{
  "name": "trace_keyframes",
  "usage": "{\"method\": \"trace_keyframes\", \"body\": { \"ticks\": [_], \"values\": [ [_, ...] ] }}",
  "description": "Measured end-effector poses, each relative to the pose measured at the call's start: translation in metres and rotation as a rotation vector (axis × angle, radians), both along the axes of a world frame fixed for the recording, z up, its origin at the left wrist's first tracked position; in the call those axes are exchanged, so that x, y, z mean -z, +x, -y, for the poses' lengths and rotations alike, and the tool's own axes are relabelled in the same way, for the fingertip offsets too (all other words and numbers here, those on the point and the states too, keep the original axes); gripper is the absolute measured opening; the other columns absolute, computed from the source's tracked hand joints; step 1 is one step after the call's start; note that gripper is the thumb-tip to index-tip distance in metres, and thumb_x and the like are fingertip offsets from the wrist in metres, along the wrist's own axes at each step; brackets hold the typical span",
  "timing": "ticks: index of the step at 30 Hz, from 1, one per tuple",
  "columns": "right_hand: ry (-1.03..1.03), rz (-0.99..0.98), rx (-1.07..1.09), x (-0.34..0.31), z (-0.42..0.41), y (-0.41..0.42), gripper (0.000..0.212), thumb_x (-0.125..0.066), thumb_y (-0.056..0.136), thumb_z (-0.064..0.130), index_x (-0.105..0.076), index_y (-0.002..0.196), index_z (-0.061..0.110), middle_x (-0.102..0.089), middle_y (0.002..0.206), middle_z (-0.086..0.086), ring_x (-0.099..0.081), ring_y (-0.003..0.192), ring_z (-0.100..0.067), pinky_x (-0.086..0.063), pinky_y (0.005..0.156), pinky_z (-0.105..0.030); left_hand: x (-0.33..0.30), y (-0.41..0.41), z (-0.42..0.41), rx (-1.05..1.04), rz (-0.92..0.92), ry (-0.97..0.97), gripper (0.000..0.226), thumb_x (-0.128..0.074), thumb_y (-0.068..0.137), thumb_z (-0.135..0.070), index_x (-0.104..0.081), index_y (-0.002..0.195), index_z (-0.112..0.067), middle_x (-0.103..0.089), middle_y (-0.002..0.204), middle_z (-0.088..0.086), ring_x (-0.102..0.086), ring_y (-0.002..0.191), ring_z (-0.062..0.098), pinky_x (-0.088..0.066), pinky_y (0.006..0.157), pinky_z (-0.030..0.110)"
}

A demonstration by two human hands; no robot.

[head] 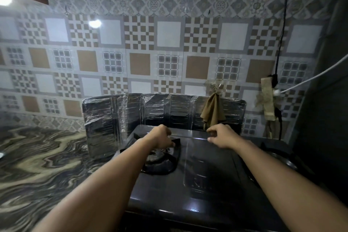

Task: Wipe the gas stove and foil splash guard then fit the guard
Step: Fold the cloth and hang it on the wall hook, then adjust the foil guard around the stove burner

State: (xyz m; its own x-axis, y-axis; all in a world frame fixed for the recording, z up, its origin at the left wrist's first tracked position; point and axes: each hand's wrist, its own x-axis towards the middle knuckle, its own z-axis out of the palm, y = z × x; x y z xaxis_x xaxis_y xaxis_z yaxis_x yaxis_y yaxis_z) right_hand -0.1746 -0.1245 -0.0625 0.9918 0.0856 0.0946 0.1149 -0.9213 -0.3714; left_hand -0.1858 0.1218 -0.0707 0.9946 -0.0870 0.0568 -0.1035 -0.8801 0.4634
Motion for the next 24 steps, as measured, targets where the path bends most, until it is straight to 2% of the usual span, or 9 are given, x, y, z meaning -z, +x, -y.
{"method": "trace_keyframes", "body": {
  "ticks": [5, 11, 17, 21, 24],
  "values": [
    [-0.036, 0.037, -0.066, -0.022, -0.025, 0.004, 0.046, -0.069, 0.086, 0.028, -0.06, 0.131, 0.019, -0.062, 0.13, -0.008, -0.057, 0.12, -0.025, -0.043, 0.105, -0.034, -0.016, 0.001, -0.018, -0.032, 0.046, -0.003, 0.063, -0.08, 0.078, -0.034, -0.06, 0.132, -0.01, -0.064, 0.13, 0.008, -0.059, 0.121, 0.023, -0.046, 0.101, 0.03],
    [-0.07, 0.053, -0.128, -0.045, -0.055, 0.031, 0.047, -0.069, 0.086, 0.029, -0.06, 0.131, 0.019, -0.06, 0.131, -0.007, -0.057, 0.119, -0.025, -0.045, 0.103, -0.035, -0.034, 0.011, -0.044, -0.071, 0.065, 0.021, 0.058, -0.079, 0.079, -0.029, -0.061, 0.131, -0.009, -0.064, 0.131, 0.009, -0.06, 0.12, 0.024, -0.046, 0.104, 0.033],
    [-0.079, 0.08, -0.152, -0.057, -0.09, 0.066, 0.047, -0.07, 0.086, 0.029, -0.06, 0.13, 0.02, -0.059, 0.133, -0.006, -0.056, 0.121, -0.025, -0.044, 0.106, -0.041, -0.049, 0.029, -0.083, -0.108, 0.085, 0.051, 0.05, -0.076, 0.082, -0.03, -0.065, 0.126, -0.009, -0.068, 0.123, 0.009, -0.062, 0.112, 0.025, -0.046, 0.093, 0.028],
    [-0.077, 0.105, -0.16, -0.063, -0.121, 0.088, 0.047, -0.071, 0.085, 0.026, -0.059, 0.131, 0.017, -0.06, 0.132, -0.006, -0.055, 0.12, -0.025, -0.043, 0.106, -0.04, -0.055, 0.049, -0.118, -0.147, 0.101, -0.001, 0.059, -0.076, 0.082, -0.023, -0.056, 0.135, -0.007, -0.059, 0.137, 0.011, -0.057, 0.123, 0.026, -0.044, 0.106, 0.035],
    [-0.067, 0.1, -0.165, -0.066, -0.143, 0.103, 0.045, -0.07, 0.086, 0.025, -0.059, 0.13, 0.018, -0.06, 0.131, -0.006, -0.057, 0.117, -0.024, -0.045, 0.103, -0.04, -0.055, 0.067, -0.148, -0.198, 0.12, -0.027, 0.063, -0.076, 0.083, -0.022, -0.052, 0.139, -0.007, -0.055, 0.142, 0.011, -0.054, 0.128, 0.026, -0.041, 0.108, 0.036]
  ]
}}
